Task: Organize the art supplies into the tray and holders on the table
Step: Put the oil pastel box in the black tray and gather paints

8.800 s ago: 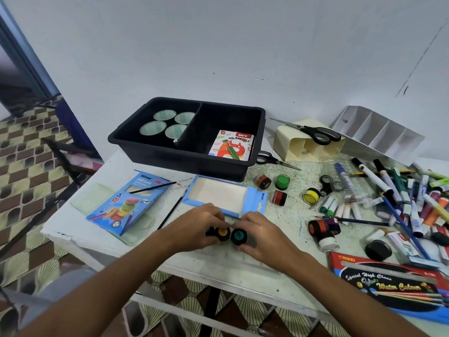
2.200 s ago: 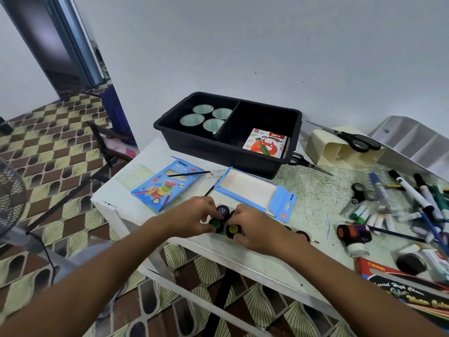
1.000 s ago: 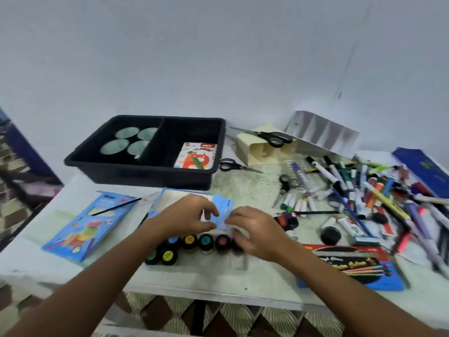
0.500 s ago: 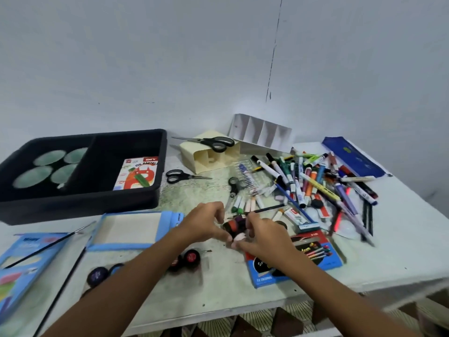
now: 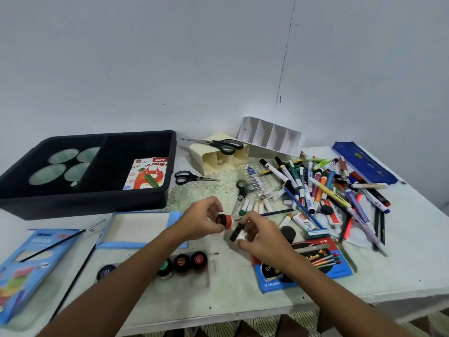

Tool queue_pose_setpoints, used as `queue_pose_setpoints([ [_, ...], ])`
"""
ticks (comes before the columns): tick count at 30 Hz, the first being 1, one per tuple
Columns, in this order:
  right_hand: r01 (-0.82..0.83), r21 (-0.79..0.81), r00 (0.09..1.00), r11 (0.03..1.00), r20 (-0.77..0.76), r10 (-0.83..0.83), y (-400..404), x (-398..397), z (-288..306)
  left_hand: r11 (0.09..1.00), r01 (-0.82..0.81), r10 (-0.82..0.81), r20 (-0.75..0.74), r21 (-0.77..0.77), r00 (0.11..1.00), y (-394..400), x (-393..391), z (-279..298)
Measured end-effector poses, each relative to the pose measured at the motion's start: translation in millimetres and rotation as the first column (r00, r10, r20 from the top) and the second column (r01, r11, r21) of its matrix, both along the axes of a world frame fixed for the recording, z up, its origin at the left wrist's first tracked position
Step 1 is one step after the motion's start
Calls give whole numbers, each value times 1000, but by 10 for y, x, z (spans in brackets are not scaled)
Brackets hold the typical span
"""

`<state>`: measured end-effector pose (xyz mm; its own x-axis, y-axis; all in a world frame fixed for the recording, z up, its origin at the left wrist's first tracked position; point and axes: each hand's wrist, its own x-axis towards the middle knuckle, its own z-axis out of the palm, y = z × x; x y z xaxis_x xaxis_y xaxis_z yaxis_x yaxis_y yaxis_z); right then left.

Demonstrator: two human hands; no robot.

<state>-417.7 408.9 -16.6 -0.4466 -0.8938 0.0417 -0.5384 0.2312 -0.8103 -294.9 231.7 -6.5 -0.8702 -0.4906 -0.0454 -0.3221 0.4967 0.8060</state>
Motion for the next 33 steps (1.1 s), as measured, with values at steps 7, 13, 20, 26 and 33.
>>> queue_pose_setpoints([
  [7, -157, -177, 979, 972, 104, 177, -346, 373, 85, 998, -38, 35, -46, -58, 998, -144, 641, 334],
  [13, -296, -212, 929, 932, 163, 332, -608, 741, 123, 984, -126, 123, -32, -129, 992, -126, 1307, 541],
  [20, -491, -84, 871, 867, -8, 492, -704, 1020, 85, 968, -82, 106, 91, -237, 990, -6, 1841, 586],
  [26, -611, -25, 778, 792, -205, 594, -688, 1101, 17, 957, 26, 37, 210, -290, 977, 104, 1918, 417],
  [33, -646, -4, 740, 764, -250, 625, -722, 1087, 2, 907, 134, -32, 252, -399, 967, 107, 1928, 308],
])
